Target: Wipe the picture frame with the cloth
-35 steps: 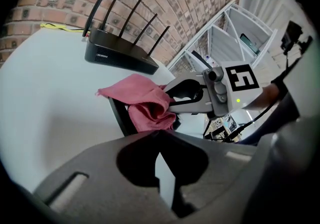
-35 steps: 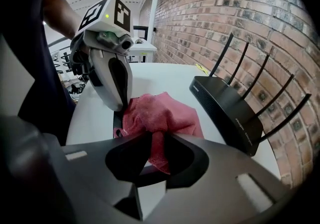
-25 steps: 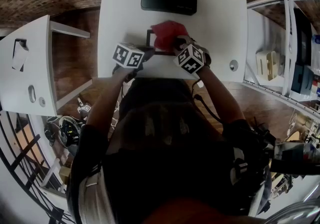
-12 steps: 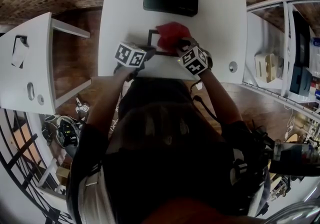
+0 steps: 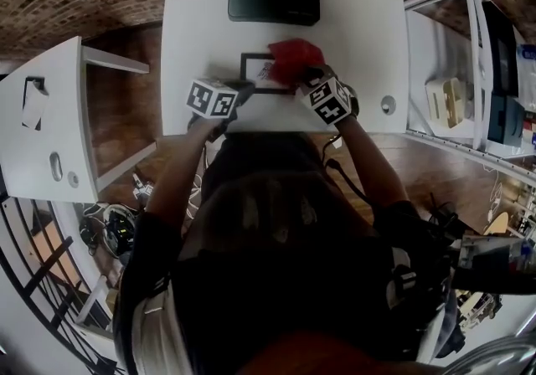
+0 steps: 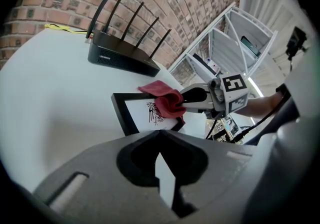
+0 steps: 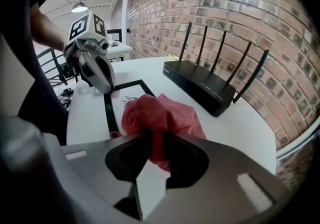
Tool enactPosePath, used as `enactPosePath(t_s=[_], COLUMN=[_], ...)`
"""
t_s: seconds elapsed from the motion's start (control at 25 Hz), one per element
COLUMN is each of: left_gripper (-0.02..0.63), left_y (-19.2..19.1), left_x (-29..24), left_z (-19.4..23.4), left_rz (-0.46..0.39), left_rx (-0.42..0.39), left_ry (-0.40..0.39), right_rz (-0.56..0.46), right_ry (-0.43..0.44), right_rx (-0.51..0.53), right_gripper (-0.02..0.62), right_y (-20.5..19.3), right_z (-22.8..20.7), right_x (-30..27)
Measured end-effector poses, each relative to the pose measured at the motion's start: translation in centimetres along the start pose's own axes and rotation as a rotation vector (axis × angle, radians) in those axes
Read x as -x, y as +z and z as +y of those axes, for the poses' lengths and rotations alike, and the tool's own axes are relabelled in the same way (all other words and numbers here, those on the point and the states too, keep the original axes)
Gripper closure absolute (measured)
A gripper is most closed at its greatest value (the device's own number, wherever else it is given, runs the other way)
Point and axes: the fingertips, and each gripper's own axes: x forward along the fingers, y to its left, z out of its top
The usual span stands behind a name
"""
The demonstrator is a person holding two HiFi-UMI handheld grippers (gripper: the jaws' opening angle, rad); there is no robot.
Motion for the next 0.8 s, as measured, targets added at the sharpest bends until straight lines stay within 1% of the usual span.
enactPosePath(t_s=[0.16, 0.56, 0.64, 0.72, 0.8], left_gripper=[0.604, 0.604, 0.604, 0.604, 0.604], left_y=[0.0, 0.1, 0.1, 0.1, 0.1], left_x=[-0.1, -0.1, -0.2, -0.2, -0.2], left_z=[0.0, 0.1, 0.0, 0.0, 0.0], left_rz=[0.002, 0.003, 0.002, 0.002, -0.002], left_rx=[0.004, 0.026, 0.032, 0.036, 0.041], left_ry=[0.005, 0.010, 0.011, 0.011, 0.011], right_rz=[0.012, 0.026, 0.026, 0.010, -0.029], right_ry=[-0.002, -0.013, -0.014, -0.012, 0.000], right_rx=[-0.018, -0.128, -0.164, -0.205, -0.238], right_gripper=[0.517, 0.515, 0.515, 0.515, 0.514], right_y=[-1.1, -4.1, -4.5, -4.5, -3.6], right_z=[-0.4, -2.1, -2.5, -2.9, -3.2], right_x=[0.0, 0.5, 1.0, 1.6, 2.3])
